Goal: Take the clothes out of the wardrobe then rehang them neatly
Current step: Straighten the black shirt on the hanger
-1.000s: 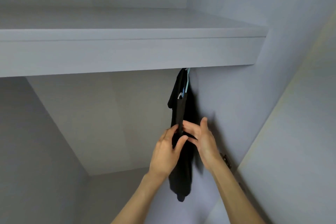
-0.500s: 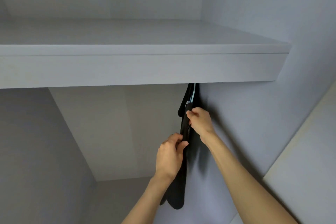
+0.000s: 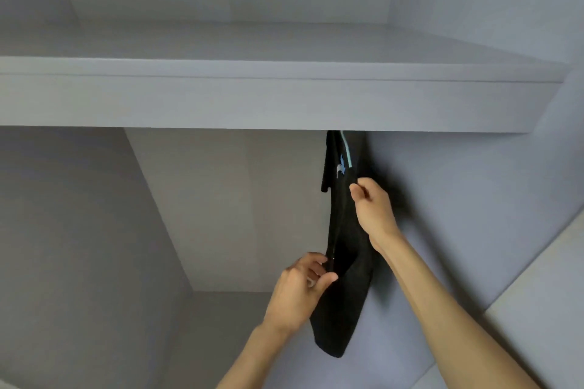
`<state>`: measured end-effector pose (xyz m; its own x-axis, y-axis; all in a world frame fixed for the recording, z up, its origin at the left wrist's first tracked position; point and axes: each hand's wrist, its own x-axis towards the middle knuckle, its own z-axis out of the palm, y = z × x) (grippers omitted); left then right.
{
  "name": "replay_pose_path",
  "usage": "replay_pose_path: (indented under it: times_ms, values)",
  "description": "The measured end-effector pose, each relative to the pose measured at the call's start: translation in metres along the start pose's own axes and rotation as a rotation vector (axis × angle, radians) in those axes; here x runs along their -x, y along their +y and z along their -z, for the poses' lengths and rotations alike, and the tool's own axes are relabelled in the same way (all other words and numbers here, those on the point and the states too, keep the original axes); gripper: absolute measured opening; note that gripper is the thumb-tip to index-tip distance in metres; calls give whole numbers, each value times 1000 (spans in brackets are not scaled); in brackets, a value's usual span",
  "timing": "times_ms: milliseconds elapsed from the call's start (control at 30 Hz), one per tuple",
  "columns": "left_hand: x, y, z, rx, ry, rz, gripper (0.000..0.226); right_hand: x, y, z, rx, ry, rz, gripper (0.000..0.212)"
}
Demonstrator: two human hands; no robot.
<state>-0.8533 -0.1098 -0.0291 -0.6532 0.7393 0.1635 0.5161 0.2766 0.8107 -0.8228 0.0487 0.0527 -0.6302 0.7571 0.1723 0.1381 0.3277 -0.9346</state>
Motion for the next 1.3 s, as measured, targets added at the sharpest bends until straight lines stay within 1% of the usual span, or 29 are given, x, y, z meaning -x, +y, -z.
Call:
replay_pose_path:
  times_ms: [67,167,267,400,500,567,633,733,833,933,1033,1100,1200,1300]
  values:
    - [6,-9,11,-31,43,17,23,6,-2,-6,-1,-52,-1,15]
    - [8,-24,32,-50,152,55,18,15,-7,-16,-25,-99,-36,20]
    - [10,-37,56,-79,247,85,14,13,-18,-23,-21,-123,-29,19]
    - [11,-48,87,-101,346,102,18,18,-21,-33,-12,-189,35,19]
    - [13,-51,104,-131,374,108,24,25,-16,-44,39,-242,72,25]
    - [15,-49,115,-151,388,108,28,24,-15,-49,141,-308,88,27]
    - [18,-49,126,-178,418,102,31,27,-11,-56,316,-354,109,23]
    - [26,-57,141,-238,448,110,35,46,2,-70,461,-304,118,21]
    - [43,-71,155,-303,495,108,38,67,9,-83,596,-240,192,16]
    - [67,-90,171,-372,518,156,42,78,6,-95,696,-215,318,27]
    - [100,-114,188,-418,450,246,50,85,3,-111,665,-215,430,38]
    - [129,-130,199,-454,424,292,49,90,2,-123,573,-218,527,43]
    - [177,-144,212,-528,465,338,46,101,-3,-143,466,-292,557,44]
    - [224,-148,221,-603,538,364,41,120,0,-174,420,-411,547,44]
